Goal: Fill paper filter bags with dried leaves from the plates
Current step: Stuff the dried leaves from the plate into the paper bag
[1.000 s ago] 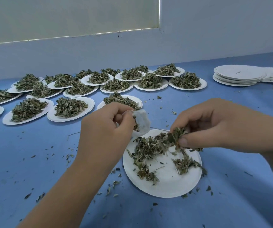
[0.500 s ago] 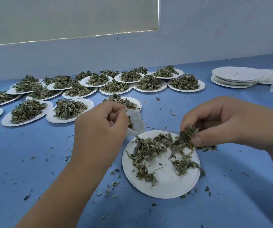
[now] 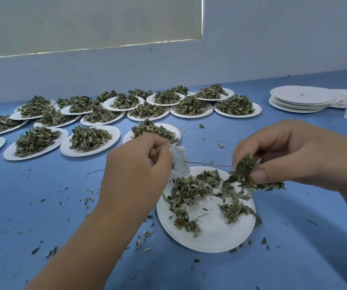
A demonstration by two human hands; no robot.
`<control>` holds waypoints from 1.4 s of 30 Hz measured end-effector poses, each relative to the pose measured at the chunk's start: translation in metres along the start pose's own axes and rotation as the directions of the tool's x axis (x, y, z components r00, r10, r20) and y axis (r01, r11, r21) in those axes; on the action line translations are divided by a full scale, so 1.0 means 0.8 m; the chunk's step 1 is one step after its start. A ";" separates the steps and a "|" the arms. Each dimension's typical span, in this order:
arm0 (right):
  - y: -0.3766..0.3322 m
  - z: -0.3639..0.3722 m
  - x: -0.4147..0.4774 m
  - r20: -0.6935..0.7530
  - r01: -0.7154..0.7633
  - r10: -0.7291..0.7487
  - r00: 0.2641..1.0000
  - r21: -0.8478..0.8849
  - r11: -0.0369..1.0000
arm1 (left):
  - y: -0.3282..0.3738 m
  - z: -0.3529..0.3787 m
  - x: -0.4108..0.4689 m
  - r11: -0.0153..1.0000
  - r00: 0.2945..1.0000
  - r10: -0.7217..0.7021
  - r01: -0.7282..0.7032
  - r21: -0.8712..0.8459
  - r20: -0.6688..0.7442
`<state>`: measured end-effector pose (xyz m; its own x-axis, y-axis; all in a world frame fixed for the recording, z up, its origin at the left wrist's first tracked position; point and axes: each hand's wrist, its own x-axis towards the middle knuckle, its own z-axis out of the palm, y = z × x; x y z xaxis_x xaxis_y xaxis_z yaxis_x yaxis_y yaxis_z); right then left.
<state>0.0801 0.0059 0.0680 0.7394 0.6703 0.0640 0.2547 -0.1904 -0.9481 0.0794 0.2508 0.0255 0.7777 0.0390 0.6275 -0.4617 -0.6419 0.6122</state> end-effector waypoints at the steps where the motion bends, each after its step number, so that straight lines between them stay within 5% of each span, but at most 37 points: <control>1: 0.000 0.001 0.001 0.004 -0.011 0.011 1.000 -0.003 1.000 | 0.001 0.000 -0.001 1.000 1.000 0.013 -0.013 0.012 0.003; 14: 0.005 0.039 0.026 -0.160 -0.091 0.079 0.984 -0.066 0.994 | 0.016 0.010 -0.012 0.990 0.990 0.127 -0.130 0.052 0.059; 21: 0.008 0.056 0.035 -0.434 -0.068 -0.015 0.901 -0.176 0.982 | 0.016 0.013 -0.013 0.997 0.993 0.072 -0.072 -0.008 0.089; 34: 0.006 0.092 0.043 -0.497 -0.284 -0.184 0.848 -0.720 0.633 | 0.020 0.023 -0.019 0.995 0.992 0.001 0.012 -0.102 0.126; 42: 0.014 0.090 0.041 -0.591 -0.239 -0.175 0.787 -0.555 0.797 | 0.020 0.025 -0.018 0.989 0.988 -0.085 0.100 -0.107 0.132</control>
<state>0.0625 0.0774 0.0374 0.9059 0.1373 0.4007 0.3722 -0.7097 -0.5982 0.0690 0.2243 0.0165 0.8638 -0.0078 0.5038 -0.4249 -0.5489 0.7199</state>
